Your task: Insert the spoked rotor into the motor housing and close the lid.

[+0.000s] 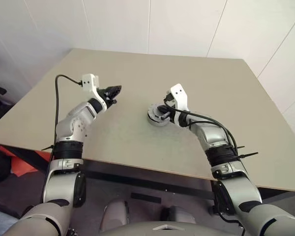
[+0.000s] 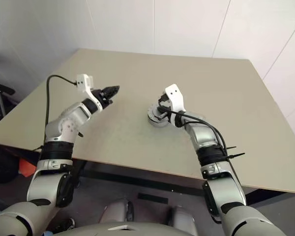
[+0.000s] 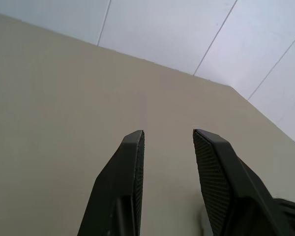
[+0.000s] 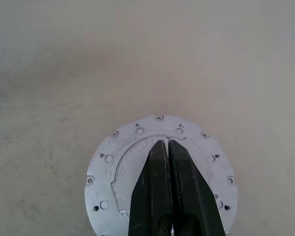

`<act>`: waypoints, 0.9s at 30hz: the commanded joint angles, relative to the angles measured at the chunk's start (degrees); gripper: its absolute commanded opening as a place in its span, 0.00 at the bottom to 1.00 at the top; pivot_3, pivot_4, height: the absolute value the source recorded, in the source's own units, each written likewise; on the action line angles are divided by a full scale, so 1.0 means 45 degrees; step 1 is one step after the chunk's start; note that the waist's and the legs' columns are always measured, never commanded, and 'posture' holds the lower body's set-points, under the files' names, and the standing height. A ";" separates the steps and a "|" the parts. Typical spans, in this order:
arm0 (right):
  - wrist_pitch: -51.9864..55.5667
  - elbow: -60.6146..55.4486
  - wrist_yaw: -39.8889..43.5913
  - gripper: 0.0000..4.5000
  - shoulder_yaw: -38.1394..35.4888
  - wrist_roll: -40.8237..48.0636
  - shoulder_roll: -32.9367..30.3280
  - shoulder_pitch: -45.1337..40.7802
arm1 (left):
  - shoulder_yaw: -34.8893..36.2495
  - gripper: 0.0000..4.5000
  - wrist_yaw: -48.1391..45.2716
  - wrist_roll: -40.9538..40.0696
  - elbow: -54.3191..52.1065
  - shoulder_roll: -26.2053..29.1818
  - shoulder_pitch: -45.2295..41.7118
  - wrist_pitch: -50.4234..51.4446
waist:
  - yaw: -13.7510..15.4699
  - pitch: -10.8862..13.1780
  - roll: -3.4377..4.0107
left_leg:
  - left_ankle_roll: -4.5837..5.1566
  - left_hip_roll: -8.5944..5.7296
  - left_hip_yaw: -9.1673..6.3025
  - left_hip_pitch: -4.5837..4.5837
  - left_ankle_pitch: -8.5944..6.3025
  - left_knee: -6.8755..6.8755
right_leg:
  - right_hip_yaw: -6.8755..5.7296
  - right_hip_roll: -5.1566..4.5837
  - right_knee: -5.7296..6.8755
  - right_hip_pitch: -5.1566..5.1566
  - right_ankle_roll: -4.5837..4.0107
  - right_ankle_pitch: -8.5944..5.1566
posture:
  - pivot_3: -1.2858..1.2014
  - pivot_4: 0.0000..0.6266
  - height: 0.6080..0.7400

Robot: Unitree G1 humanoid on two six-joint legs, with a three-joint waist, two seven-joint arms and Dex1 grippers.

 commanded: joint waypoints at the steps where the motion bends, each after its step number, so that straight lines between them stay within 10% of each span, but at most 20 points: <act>1: -0.0420 -0.0608 0.0506 0.05 -0.0040 0.0191 -0.0261 0.0093 | -0.0337 0.37 -0.0353 0.0033 -0.0580 -0.0098 0.0028 0.0031 | -0.0001 0.0000 -0.0001 | 0.0002 0.0000 0.0001 -0.0005 -0.0001 0.0000 | 0.0000 0.0000 -0.0003 -0.0004 0.0000 0.0000 | 0.52 0.00 1.00; 11: -0.1763 0.0864 0.0016 0.72 0.0238 -0.0467 -0.0146 0.0420 | -0.1075 0.37 -0.1465 0.0027 -0.1184 0.0284 0.0411 0.0697 | -0.0045 0.0001 -0.0001 | 0.0003 0.0003 0.0005 -0.0012 -0.0002 -0.0002 | 0.0000 0.0000 -0.0004 -0.0027 0.0000 -0.0001 | 0.52 0.00 1.00; 27: -0.1735 0.0991 0.0811 0.76 0.0804 -0.0569 0.0037 0.0514 | -0.0945 0.37 -0.1648 -0.0067 -0.1851 0.0646 0.0921 0.1341 | -0.0079 0.0000 -0.0001 | 0.0019 0.0003 0.0004 0.0002 -0.0011 -0.0008 | 0.0000 0.0001 -0.0004 -0.0016 0.0000 -0.0001 | 0.52 0.00 1.00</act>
